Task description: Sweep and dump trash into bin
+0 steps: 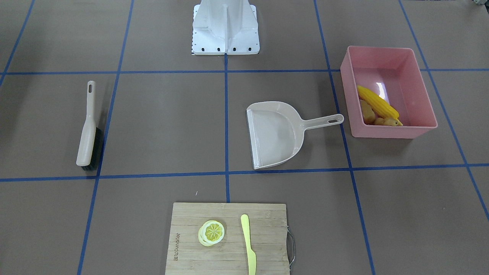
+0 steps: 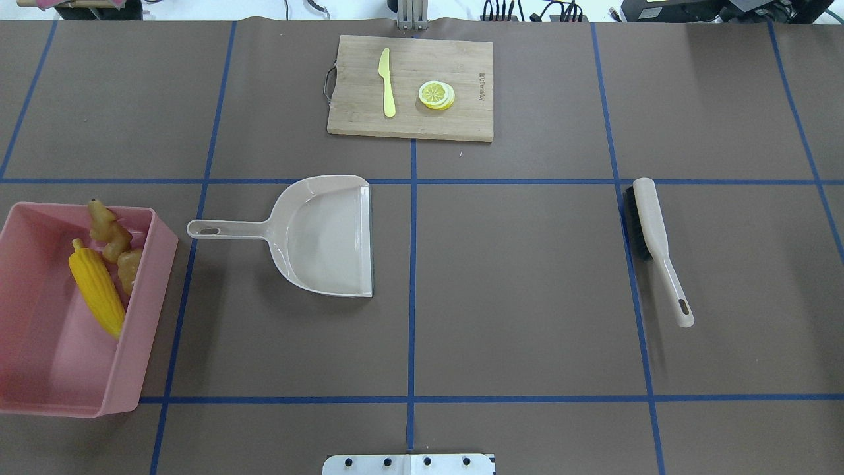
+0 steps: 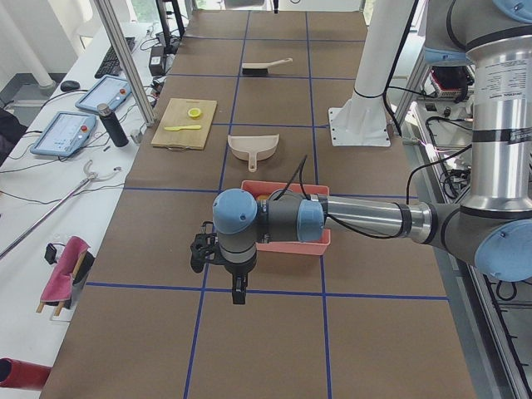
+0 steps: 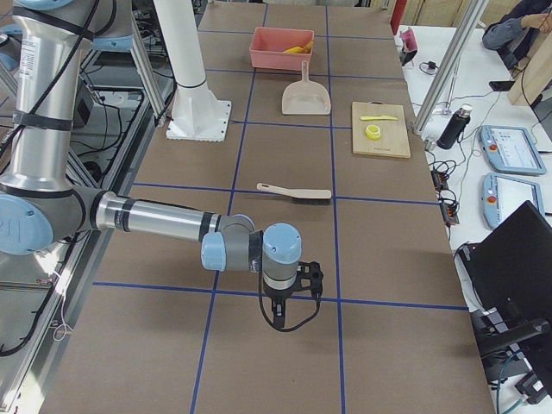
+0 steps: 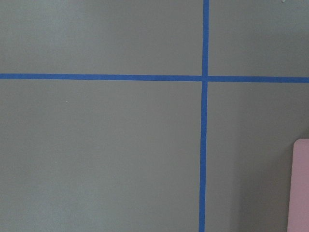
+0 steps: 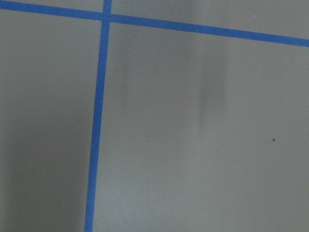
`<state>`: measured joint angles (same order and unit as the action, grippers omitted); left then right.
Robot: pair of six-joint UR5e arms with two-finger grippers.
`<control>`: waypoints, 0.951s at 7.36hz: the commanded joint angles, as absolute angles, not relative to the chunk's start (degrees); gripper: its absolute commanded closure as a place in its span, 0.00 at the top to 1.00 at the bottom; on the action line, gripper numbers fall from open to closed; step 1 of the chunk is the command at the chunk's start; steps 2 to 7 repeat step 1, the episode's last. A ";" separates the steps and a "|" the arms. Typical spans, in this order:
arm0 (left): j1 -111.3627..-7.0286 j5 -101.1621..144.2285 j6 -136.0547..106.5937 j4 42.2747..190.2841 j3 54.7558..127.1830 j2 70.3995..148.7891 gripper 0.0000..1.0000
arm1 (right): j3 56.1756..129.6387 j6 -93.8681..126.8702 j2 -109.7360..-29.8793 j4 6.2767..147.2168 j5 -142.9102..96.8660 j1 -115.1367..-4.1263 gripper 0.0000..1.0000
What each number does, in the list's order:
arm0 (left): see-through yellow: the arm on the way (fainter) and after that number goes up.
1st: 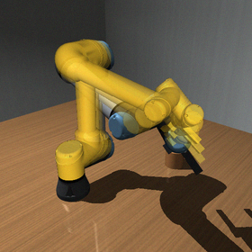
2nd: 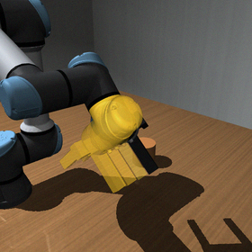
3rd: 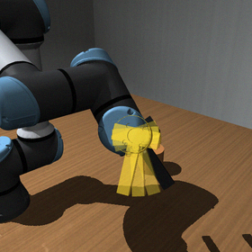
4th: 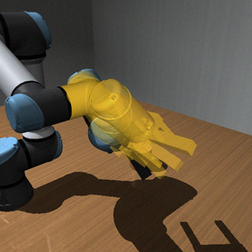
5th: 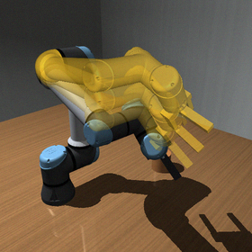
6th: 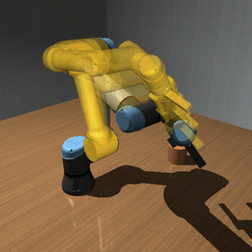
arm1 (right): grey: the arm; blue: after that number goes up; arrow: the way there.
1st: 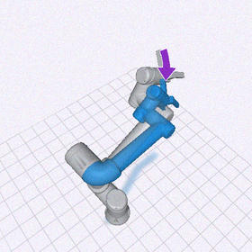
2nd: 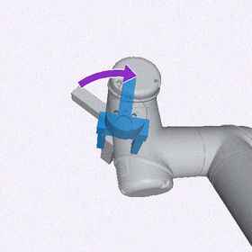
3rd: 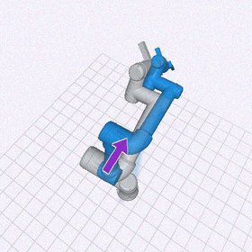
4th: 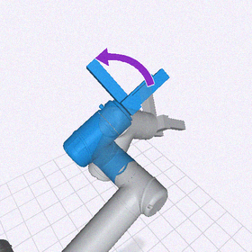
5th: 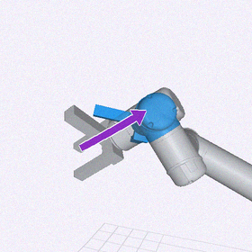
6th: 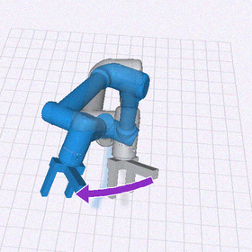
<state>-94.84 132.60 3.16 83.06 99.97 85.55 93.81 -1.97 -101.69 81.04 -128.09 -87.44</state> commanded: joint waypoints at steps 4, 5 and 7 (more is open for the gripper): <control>-94.83 132.63 3.16 83.14 99.93 85.69 0.99 | 93.78 -2.02 -101.69 81.04 -128.14 -87.45 1.00; -94.83 132.63 3.16 83.14 99.93 85.69 0.99 | 93.78 -2.02 -101.69 81.04 -128.14 -87.45 1.00; -94.83 132.63 3.16 83.14 99.93 85.69 0.99 | 93.78 -2.02 -101.69 81.04 -128.14 -87.45 1.00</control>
